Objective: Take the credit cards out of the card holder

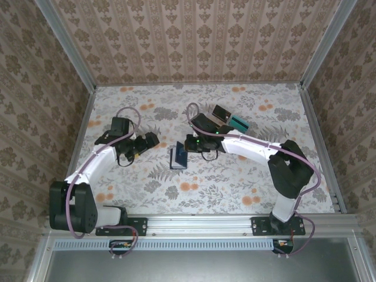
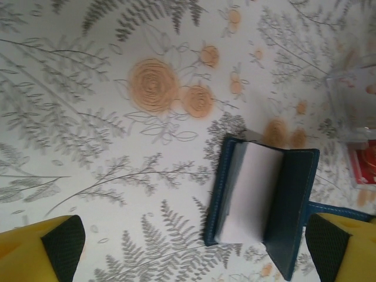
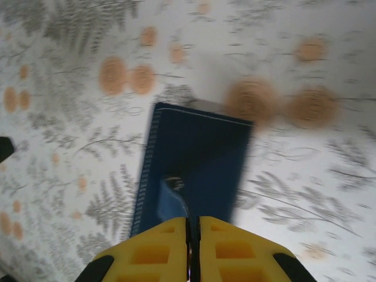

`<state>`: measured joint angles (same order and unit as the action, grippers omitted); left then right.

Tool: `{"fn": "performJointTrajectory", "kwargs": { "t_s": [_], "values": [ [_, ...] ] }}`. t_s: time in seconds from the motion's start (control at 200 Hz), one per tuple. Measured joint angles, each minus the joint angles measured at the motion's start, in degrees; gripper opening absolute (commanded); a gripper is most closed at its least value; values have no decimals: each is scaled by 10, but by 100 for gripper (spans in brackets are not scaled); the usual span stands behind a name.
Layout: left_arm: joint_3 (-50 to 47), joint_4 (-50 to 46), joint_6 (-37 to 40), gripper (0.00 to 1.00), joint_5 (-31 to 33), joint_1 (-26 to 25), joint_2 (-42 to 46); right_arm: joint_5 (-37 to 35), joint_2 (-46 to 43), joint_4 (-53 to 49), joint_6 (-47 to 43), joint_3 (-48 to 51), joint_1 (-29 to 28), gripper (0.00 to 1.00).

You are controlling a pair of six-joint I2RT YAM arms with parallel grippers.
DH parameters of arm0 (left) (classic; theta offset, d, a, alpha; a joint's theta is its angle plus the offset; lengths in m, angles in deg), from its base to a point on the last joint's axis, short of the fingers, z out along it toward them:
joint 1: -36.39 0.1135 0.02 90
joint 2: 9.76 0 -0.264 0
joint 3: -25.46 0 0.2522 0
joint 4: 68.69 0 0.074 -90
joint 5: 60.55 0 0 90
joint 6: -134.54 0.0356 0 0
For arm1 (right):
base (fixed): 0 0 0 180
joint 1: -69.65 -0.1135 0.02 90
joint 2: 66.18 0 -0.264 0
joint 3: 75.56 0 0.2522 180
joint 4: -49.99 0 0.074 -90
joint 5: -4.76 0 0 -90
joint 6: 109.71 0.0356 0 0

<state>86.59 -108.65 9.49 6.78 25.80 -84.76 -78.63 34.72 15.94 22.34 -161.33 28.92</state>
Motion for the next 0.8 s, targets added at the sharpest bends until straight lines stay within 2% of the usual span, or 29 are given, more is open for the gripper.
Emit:
{"fn": "performJointTrajectory", "kwargs": {
  "t_s": [0.105,0.27,0.385,0.57,0.8],
  "values": [
    [-1,37,-11,99,-44,-12,-28,-19,-16,-13,2,30,19,11],
    [1,92,-29,92,-108,-68,-83,-48,-17,-42,6,43,28,10],
    [24,93,-37,84,-113,-101,-126,-65,-15,-52,10,43,28,10],
    [51,98,-46,72,-112,-116,-170,-79,-7,-57,16,48,28,10],
    [66,97,-55,71,-110,-132,-198,-80,3,-58,17,56,28,10]
  ]
}}
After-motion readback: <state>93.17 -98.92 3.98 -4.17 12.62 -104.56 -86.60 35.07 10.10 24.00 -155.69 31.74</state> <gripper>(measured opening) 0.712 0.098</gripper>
